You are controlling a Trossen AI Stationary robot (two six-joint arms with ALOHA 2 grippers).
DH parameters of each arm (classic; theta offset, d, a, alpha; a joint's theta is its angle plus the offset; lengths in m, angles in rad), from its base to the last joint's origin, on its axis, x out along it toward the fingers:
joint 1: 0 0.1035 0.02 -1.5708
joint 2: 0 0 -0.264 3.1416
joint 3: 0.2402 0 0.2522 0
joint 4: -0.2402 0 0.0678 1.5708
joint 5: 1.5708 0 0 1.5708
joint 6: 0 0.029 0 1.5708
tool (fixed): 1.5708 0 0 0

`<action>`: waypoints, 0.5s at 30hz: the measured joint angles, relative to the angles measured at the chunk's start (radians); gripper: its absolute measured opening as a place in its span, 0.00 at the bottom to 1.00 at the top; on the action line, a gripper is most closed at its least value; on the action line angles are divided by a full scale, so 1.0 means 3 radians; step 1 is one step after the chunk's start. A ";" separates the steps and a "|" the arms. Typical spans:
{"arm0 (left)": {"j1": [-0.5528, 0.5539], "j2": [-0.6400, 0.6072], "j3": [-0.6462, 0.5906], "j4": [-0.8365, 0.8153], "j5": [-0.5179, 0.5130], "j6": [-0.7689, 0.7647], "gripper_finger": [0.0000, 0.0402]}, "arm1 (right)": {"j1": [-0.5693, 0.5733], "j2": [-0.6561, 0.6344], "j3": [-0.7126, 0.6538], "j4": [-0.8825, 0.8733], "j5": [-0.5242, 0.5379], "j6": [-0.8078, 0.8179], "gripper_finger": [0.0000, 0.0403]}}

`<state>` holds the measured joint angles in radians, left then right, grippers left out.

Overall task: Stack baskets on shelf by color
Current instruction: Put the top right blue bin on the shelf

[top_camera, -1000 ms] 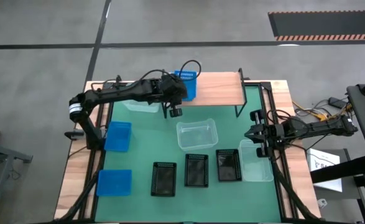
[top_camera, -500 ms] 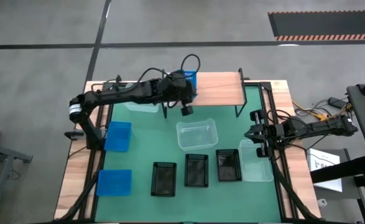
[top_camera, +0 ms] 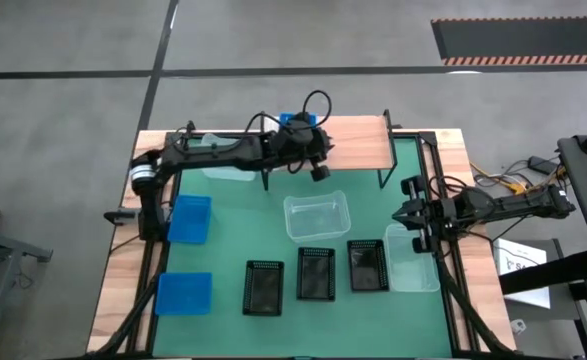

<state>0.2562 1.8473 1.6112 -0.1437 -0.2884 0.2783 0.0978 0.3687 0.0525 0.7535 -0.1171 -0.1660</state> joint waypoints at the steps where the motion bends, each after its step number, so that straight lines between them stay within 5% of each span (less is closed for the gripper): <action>1: 0.0003 -0.0009 -0.0001 -0.0022 -0.0005 0.0000 0.20 | 0.0000 0.0000 0.0000 -0.0010 0.0174 0.0100 0.02; 4: -0.0049 -0.0184 -0.0007 -0.0080 -0.0005 0.0030 0.20 | -0.0005 0.0001 0.0070 -0.0457 0.0828 0.0311 0.02; 8: -0.0259 -0.0565 -0.0118 -0.0084 0.0008 0.0167 0.20 | 0.0000 0.0116 0.0271 -0.1304 0.1168 0.0524 0.02; 15: -0.0705 -0.1377 -0.1109 0.0287 0.0012 0.0238 0.20 | -0.0001 0.0653 0.0587 -0.1329 0.1972 0.0702 0.02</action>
<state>0.0448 1.4342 1.2785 -0.0577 -0.2849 0.3497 0.0975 0.5645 0.2285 0.3550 0.4744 0.0445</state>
